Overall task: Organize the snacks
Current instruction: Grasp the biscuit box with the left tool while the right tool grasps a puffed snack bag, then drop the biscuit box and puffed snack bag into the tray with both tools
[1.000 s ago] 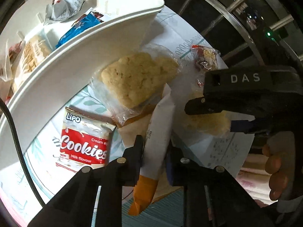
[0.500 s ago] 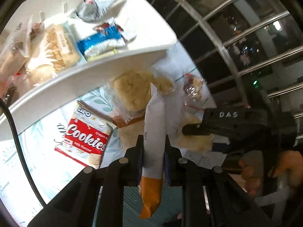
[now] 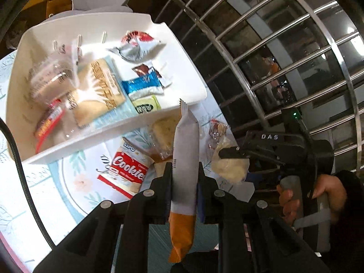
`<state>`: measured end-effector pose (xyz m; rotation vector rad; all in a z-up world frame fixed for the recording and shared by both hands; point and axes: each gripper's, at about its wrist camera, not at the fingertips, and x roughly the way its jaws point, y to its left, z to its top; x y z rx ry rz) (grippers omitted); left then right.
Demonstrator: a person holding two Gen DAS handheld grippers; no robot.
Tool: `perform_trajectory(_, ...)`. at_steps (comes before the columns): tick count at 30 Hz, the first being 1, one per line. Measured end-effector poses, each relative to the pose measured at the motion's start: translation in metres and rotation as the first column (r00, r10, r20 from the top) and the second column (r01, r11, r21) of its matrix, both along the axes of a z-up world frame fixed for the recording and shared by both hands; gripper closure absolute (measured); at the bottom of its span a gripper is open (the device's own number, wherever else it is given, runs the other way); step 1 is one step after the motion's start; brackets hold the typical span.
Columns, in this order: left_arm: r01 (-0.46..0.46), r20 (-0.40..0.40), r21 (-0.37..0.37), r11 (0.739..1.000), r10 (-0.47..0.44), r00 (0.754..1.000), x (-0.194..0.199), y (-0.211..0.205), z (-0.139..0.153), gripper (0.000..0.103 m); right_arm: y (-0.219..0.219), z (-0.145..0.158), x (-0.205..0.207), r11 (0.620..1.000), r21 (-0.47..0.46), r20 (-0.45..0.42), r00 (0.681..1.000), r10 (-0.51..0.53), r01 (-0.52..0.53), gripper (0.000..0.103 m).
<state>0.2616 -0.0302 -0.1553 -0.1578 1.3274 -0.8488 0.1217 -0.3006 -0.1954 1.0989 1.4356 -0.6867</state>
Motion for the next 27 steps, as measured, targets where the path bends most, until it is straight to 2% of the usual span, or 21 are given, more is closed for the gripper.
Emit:
perform_trajectory(3, -0.003, 0.013, -0.018, 1.000, 0.003, 1.000, 0.010, 0.011, 0.012, 0.087, 0.002, 0.016, 0.009, 1.000, -0.021, 0.042, 0.999, 0.012, -0.011, 0.031)
perform_trajectory(6, 0.009, 0.062, -0.020, 1.000, -0.008, 0.998, 0.020, 0.016, 0.025, 0.087, 0.010, 0.033, 0.022, 0.998, -0.047, 0.081, 0.996, 0.036, -0.032, 0.031)
perform_trajectory(11, -0.030, 0.124, -0.033, 0.999, 0.034, 0.992, 0.049, 0.028, 0.044, 0.087, 0.024, 0.057, 0.044, 0.994, -0.091, 0.145, 0.986, 0.079, -0.067, 0.030)
perform_trajectory(16, -0.062, 0.163, -0.039, 0.997, 0.068, 0.984, 0.073, 0.037, 0.050, 0.087, 0.042, 0.080, 0.069, 0.984, -0.144, 0.208, 0.969, 0.132, -0.103, 0.030)
perform_trajectory(25, -0.097, 0.188, -0.061, 0.993, 0.107, 0.976, 0.093, 0.051, 0.040, 0.087, 0.065, 0.103, 0.101, 0.945, -0.262, 0.317, 0.907, 0.278, -0.198, 0.030)
perform_trajectory(26, -0.109, 0.199, -0.062, 0.992, 0.119, 0.973, 0.093, 0.052, 0.039, 0.084, 0.066, 0.102, 0.103, 0.944, -0.263, 0.333, 0.900, 0.282, -0.199, 0.029)
perform_trajectory(27, -0.119, 0.210, -0.059, 0.991, 0.129, 0.969, 0.093, 0.053, 0.039, 0.073, 0.066, 0.100, 0.105, 0.943, -0.261, 0.345, 0.893, 0.290, -0.205, 0.029)
